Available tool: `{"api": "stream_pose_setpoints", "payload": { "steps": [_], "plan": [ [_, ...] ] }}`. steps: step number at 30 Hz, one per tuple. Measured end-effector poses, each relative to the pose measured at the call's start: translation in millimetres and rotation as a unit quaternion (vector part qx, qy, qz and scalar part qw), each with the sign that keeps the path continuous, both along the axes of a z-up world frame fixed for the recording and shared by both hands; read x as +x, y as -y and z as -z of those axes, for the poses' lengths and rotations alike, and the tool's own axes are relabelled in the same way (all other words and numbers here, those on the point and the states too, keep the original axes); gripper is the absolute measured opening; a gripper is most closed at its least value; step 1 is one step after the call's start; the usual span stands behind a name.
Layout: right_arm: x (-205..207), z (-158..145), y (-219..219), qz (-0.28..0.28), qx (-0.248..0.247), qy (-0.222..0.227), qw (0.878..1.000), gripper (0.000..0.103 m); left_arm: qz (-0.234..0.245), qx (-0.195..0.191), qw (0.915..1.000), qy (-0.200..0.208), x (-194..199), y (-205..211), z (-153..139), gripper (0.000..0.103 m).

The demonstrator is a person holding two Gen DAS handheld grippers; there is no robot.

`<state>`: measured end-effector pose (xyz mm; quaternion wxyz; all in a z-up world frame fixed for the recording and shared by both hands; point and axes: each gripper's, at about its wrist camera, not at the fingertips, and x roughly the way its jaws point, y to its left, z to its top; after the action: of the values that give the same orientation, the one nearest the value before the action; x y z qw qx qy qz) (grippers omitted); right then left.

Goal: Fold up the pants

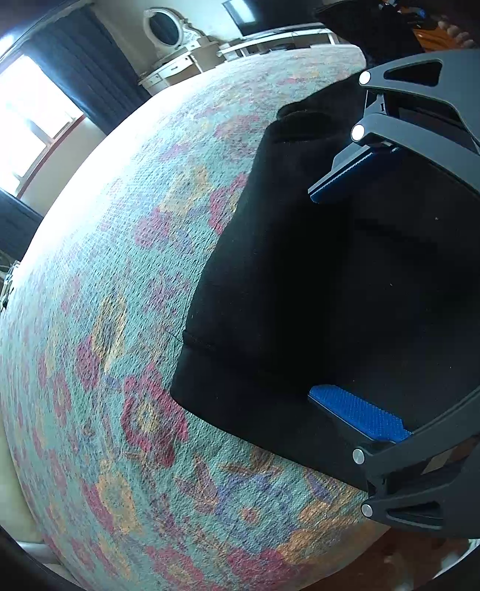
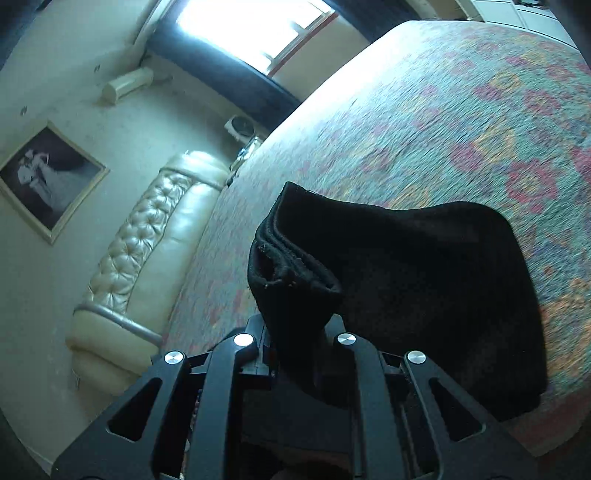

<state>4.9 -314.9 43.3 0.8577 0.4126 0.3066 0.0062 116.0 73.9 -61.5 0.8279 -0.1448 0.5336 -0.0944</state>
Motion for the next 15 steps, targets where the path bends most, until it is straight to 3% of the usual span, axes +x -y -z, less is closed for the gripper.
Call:
{"api": "stream_pose_setpoints", "payload": {
  "steps": [4, 11, 15],
  "plan": [
    [25.9, 25.3, -44.3, -0.043, -0.023, -0.041, 0.998, 0.012, 0.009, 0.031, 0.9994, 0.008, -2.4, 10.1, 1.3, 0.097],
    [46.1, 74.2, -90.6, -0.098, -0.074, -0.112, 0.986, 0.013, -0.007, 0.011, 0.9999, 0.006, -1.7, 0.5, 2.0, 0.097],
    [43.1, 85.3, -99.9, -0.119, -0.079, -0.125, 0.982, 0.026, -0.008, 0.016, 0.9998, 0.008, -3.0, -0.4, 3.0, 0.097]
  ]
}}
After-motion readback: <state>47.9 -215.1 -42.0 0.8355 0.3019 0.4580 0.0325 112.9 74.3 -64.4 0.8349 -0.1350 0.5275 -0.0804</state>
